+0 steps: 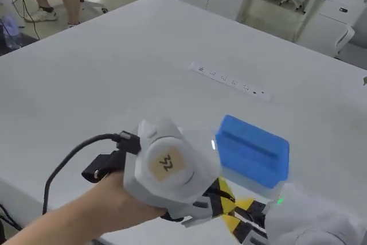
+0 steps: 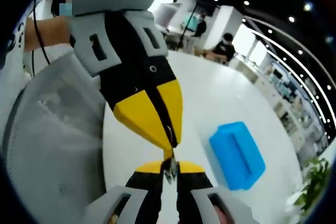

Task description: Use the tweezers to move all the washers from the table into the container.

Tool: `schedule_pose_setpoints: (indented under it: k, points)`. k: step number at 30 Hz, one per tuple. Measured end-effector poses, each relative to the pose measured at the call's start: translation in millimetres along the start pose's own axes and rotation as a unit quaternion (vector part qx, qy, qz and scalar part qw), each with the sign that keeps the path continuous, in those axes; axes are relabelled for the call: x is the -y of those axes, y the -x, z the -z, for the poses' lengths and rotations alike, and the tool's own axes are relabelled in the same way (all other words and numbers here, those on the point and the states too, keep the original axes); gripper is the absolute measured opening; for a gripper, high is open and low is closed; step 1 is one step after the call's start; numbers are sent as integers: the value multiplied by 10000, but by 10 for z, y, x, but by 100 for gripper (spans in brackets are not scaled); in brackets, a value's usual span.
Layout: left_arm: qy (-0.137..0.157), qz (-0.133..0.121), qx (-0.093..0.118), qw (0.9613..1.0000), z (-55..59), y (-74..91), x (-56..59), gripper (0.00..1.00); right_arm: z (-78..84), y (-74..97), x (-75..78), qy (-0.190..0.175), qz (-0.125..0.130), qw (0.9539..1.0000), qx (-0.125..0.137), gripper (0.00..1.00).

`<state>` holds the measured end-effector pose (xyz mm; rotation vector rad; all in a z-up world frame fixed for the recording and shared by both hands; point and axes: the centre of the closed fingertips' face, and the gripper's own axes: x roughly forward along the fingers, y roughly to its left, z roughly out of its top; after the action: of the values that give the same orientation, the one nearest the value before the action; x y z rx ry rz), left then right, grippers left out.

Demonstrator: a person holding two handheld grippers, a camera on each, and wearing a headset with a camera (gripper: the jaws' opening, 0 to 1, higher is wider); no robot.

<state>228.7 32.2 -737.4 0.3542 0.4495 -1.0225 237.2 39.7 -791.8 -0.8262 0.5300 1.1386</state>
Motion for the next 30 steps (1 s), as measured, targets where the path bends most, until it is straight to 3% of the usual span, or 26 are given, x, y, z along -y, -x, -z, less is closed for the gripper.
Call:
schedule_pose_setpoints:
  k: [4,10,15,19,25,27,30]
  points:
    - [-183,241,-167,9994,89,-125,23,0,141,-59,-6,6,21,9998,-172,6]
    - [-753,369,-531,9951,260,-253,-36,0,283,-104,106,-480,146,9984,-268,7]
    - [-838,438,-637,9935,374,-333,-44,0,364,-203,79,-692,44,9970,-342,8]
    - [-883,471,-877,9911,521,-367,-96,0,394,-272,55,-739,20,9965,-378,8]
    - [-839,487,-991,9903,660,-362,-180,0,352,-274,49,-1357,-80,9907,-105,10]
    - [-962,593,-1077,9877,711,-371,-190,0,354,-253,24,-1566,-176,9875,-62,13]
    - [-1042,645,-1132,9860,745,-404,-213,0,370,-192,34,-1645,-135,9863,-35,16]
